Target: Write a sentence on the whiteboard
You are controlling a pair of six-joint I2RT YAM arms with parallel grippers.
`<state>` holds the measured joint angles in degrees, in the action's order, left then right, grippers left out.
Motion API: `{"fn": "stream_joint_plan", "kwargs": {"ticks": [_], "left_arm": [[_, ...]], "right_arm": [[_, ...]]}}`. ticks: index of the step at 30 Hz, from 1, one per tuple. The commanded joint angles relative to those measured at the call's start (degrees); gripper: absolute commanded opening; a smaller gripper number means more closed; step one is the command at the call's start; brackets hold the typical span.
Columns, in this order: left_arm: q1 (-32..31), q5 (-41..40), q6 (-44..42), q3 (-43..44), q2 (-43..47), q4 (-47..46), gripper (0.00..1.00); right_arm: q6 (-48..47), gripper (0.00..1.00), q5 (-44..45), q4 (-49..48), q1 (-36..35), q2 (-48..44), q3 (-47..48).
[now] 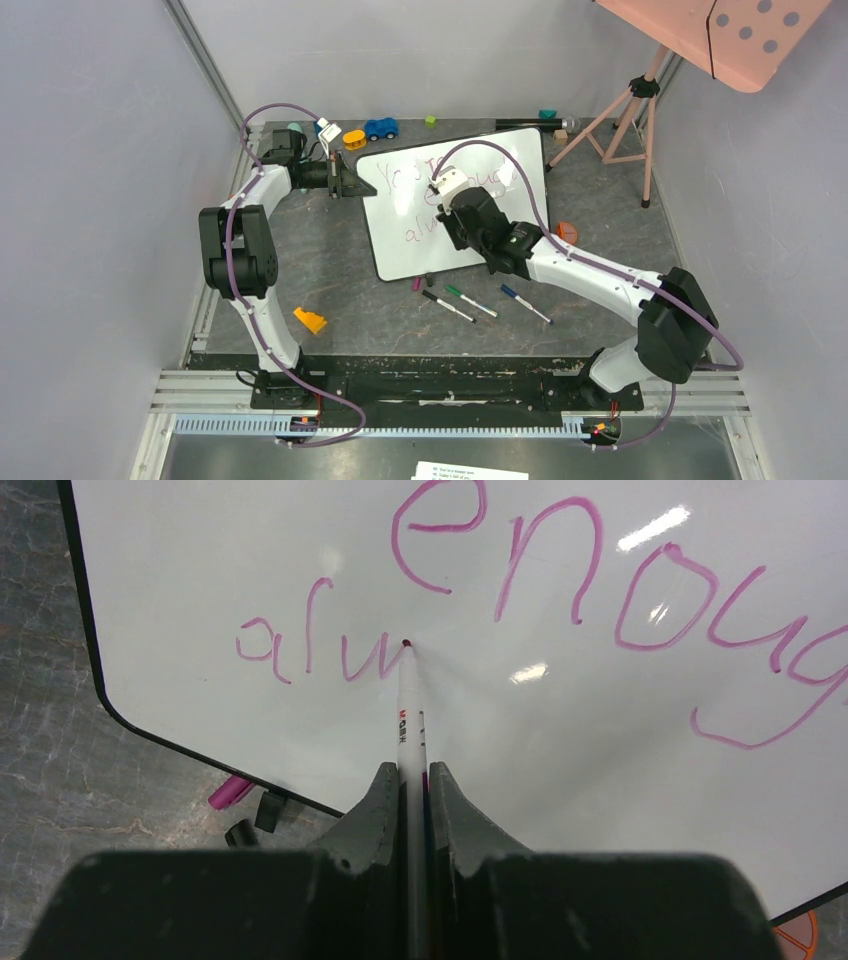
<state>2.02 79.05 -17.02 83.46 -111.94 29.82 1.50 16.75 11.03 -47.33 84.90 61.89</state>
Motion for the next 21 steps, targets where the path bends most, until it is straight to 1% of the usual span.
{"fn": "stream_joint_plan", "kwargs": {"ticks": [1,6,14,21], "left_arm": [[-3.0,-14.3,-10.5,-2.7,-2.0,0.3,0.02],[-3.0,-14.2,-10.5,-2.7,-2.0,0.3,0.02],[-3.0,-14.3,-10.5,-2.8,-1.9,0.3,0.02],[-3.0,-14.3,-10.6,-2.8,-2.0,0.4,0.02]], "right_arm": [[-1.0,0.00,2.0,-0.7,1.6,1.9,3.2],[-1.0,0.00,-0.4,-0.7,1.6,0.0,1.7],[-1.0,0.00,-4.9,-2.8,1.6,-7.0,-3.2],[-1.0,0.00,-4.3,-4.1,1.6,-8.7,-6.3]]}}
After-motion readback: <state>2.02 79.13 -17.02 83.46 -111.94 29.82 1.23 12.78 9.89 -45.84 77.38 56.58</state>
